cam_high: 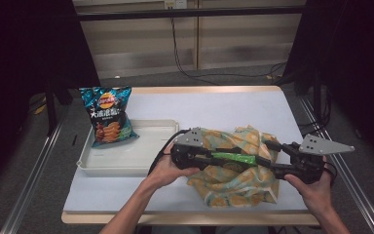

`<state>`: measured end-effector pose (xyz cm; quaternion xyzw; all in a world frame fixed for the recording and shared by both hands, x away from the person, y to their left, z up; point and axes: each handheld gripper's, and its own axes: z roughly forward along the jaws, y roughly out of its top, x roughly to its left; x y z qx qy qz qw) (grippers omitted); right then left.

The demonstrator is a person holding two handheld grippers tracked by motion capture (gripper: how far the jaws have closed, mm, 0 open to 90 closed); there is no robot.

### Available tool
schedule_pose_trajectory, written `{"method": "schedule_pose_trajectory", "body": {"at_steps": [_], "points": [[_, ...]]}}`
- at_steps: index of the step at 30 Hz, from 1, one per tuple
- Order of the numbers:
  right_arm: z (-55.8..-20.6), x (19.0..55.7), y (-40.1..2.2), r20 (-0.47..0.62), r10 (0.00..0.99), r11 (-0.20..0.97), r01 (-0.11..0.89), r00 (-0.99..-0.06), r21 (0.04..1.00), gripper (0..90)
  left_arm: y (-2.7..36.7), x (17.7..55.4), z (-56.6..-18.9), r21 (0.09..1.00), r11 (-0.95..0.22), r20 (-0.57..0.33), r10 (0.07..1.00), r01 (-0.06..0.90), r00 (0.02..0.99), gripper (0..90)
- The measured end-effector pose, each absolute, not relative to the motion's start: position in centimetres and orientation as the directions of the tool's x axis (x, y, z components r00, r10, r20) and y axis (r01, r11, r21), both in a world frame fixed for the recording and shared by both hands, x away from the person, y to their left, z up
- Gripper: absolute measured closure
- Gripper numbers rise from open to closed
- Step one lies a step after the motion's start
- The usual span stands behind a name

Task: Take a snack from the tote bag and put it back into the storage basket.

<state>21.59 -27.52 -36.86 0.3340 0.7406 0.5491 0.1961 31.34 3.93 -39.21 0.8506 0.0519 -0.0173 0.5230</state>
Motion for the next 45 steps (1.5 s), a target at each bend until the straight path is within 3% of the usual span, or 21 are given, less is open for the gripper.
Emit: {"method": "schedule_pose_trajectory", "body": {"at_steps": [9,26,35,43,45], "points": [[-36.3,21.1,-27.9,0.083,0.703,0.167,0.277,-0.707,0.946,43.3,4.9,32.1,-38.6,0.905,-0.401,-0.114,0.102,0.146,0.988,74.6],[-37.6,21.1,-27.8,0.090,0.641,0.234,0.306,-0.762,0.923,89.9,5.2,31.9,-36.8,0.921,-0.354,-0.120,0.143,0.164,0.982,74.3],[-38.0,21.0,-28.0,0.080,0.633,0.257,0.307,-0.770,0.916,90.0,5.5,31.9,-35.2,0.938,-0.310,-0.119,0.140,0.157,0.983,74.5],[-38.2,21.0,-27.9,0.088,0.621,0.261,0.311,-0.779,0.914,90.0,7.4,32.2,-34.6,0.944,-0.281,-0.120,0.191,0.171,0.974,74.5],[-38.2,21.0,-28.0,0.098,0.621,0.246,0.311,-0.778,0.918,85.7,8.0,32.3,-34.5,0.947,-0.269,-0.126,0.202,0.179,0.971,74.5]]}}
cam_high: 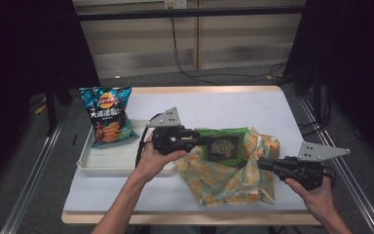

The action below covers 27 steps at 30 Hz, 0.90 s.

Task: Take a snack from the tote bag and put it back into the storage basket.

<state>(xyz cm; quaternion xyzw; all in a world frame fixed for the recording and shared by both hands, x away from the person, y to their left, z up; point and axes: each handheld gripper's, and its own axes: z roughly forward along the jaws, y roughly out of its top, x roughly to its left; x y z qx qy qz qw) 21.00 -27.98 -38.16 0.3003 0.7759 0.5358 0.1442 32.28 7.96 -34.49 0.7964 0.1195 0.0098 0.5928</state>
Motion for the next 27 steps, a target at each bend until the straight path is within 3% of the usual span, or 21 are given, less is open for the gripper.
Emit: {"method": "schedule_pose_trajectory", "body": {"at_steps": [17,27], "points": [[-38.3,20.9,-27.7,0.124,0.624,0.193,0.306,-0.771,0.932,40.0,11.9,33.0,-32.0,0.951,-0.254,-0.111,0.260,0.179,0.959,74.5],[-38.3,20.2,-27.5,0.110,0.658,0.178,0.295,-0.745,0.939,33.5,14.9,33.6,-31.6,0.951,-0.245,-0.112,0.305,0.191,0.946,74.5]]}}
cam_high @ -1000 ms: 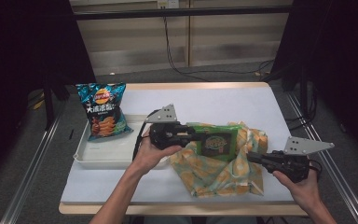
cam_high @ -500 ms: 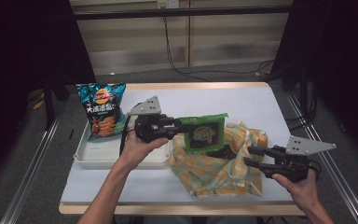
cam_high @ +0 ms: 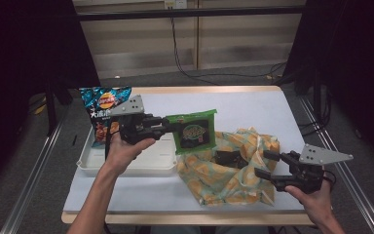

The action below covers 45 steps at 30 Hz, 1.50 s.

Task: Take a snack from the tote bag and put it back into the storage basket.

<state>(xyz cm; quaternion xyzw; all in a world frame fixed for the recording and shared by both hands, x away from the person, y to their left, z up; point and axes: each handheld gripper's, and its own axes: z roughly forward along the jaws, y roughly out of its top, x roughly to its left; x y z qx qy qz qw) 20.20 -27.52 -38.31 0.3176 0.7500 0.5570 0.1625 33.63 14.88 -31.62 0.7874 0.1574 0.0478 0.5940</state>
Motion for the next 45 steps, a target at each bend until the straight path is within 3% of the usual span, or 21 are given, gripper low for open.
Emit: {"method": "schedule_pose_trajectory", "body": {"at_steps": [13,27,31,35,45], "points": [[-38.8,18.3,-28.9,0.128,0.711,0.083,0.263,-0.691,0.961,17.9,18.7,34.8,-31.4,0.944,-0.263,-0.089,0.384,0.201,0.919,74.5],[-39.6,18.5,-29.2,0.154,0.707,0.077,0.292,-0.690,0.953,16.7,21.8,36.6,-32.0,0.944,-0.223,-0.116,0.463,0.243,0.878,74.5],[-39.7,18.5,-29.3,0.149,0.710,0.080,0.290,-0.688,0.954,15.2,22.6,37.2,-32.0,0.936,-0.256,-0.087,0.498,0.242,0.863,74.5],[-39.9,18.7,-29.3,0.155,0.715,0.083,0.303,-0.681,0.949,10.8,23.3,37.9,-33.0,0.932,-0.255,-0.095,0.513,0.258,0.853,74.5],[-39.7,18.7,-29.3,0.144,0.714,0.090,0.293,-0.686,0.952,10.9,24.2,40.1,-35.7,0.919,-0.262,-0.106,0.557,0.296,0.824,74.5]]}}
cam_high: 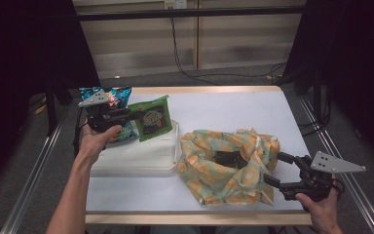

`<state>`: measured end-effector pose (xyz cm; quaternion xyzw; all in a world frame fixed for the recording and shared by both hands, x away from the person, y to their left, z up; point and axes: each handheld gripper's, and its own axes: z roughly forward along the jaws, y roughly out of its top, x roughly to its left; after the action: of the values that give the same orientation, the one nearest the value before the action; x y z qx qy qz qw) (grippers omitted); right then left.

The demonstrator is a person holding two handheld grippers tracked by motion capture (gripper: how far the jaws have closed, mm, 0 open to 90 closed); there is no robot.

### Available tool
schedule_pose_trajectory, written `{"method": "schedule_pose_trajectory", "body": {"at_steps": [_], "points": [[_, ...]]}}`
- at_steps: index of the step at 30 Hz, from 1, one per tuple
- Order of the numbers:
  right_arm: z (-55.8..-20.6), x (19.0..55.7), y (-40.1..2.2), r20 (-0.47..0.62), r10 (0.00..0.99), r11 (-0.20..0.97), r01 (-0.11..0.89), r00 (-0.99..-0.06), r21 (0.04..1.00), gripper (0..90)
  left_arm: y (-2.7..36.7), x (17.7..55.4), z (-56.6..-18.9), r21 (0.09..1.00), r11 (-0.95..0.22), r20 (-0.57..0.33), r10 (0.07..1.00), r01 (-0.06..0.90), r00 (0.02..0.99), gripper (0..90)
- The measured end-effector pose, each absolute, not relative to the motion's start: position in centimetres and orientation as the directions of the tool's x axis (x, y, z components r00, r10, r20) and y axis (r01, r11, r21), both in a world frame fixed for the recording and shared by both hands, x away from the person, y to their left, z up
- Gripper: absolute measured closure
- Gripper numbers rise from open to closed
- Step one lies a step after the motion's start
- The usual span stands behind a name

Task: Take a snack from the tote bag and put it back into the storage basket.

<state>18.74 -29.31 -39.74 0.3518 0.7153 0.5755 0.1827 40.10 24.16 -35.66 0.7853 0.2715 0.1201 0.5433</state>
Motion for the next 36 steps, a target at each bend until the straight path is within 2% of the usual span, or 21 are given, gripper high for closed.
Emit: {"method": "schedule_pose_trajectory", "body": {"at_steps": [18,36], "points": [[-39.9,18.7,-29.3,0.142,0.723,0.098,0.304,-0.676,0.948,10.9,23.4,42.5,-39.3,0.872,-0.319,-0.121,0.595,0.371,0.794,74.5],[-39.9,18.7,-29.4,0.138,0.716,0.096,0.293,-0.685,0.951,12.2,22.1,43.6,-40.9,0.856,-0.341,-0.107,0.619,0.389,0.778,73.1]]}}
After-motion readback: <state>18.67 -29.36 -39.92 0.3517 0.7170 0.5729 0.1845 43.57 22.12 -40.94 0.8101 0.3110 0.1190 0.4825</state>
